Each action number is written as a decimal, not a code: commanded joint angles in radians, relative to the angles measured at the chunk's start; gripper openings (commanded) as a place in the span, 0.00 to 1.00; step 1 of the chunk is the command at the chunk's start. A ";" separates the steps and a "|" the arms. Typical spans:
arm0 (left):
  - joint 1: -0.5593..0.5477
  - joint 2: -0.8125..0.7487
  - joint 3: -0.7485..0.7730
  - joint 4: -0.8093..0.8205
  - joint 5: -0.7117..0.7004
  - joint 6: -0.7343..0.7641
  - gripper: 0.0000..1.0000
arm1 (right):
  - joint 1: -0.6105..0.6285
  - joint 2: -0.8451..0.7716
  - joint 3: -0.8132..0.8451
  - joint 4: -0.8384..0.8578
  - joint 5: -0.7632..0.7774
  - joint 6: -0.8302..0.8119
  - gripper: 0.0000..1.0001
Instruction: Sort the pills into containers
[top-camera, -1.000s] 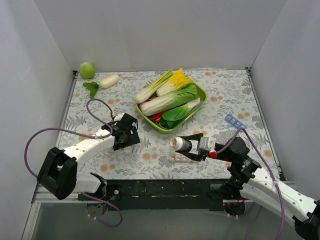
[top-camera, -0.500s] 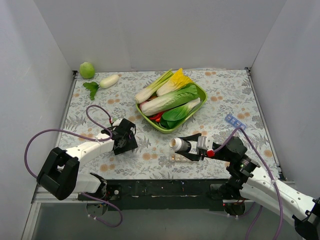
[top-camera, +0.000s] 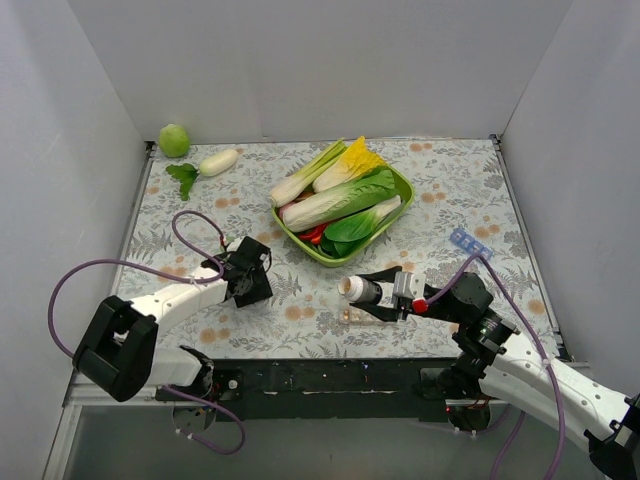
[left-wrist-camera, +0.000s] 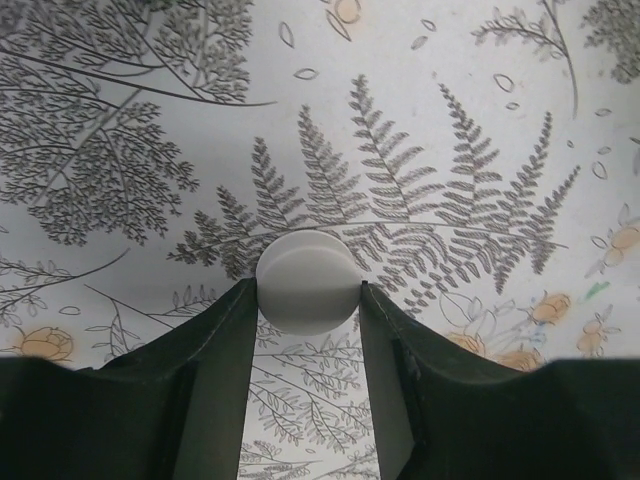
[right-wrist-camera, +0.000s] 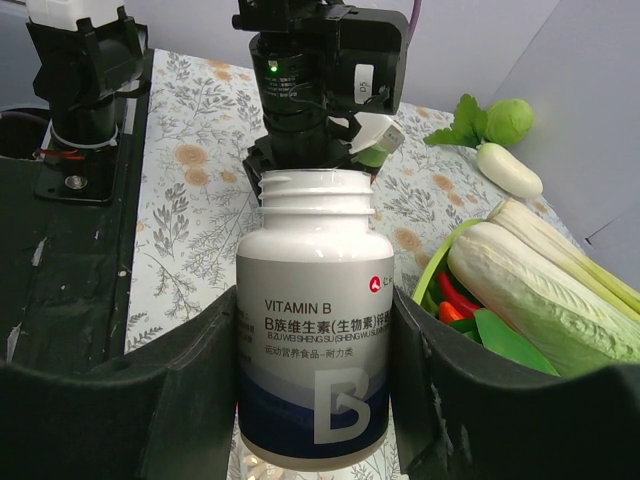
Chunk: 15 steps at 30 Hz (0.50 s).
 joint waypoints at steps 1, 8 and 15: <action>-0.002 -0.074 0.007 0.017 0.119 0.061 0.29 | -0.004 -0.002 0.013 0.016 -0.017 -0.001 0.04; -0.008 -0.261 0.048 0.171 0.487 0.021 0.28 | -0.004 0.010 0.027 -0.076 -0.091 -0.136 0.04; -0.008 -0.299 0.035 0.524 0.811 -0.166 0.27 | -0.004 0.058 0.083 -0.198 -0.031 -0.216 0.03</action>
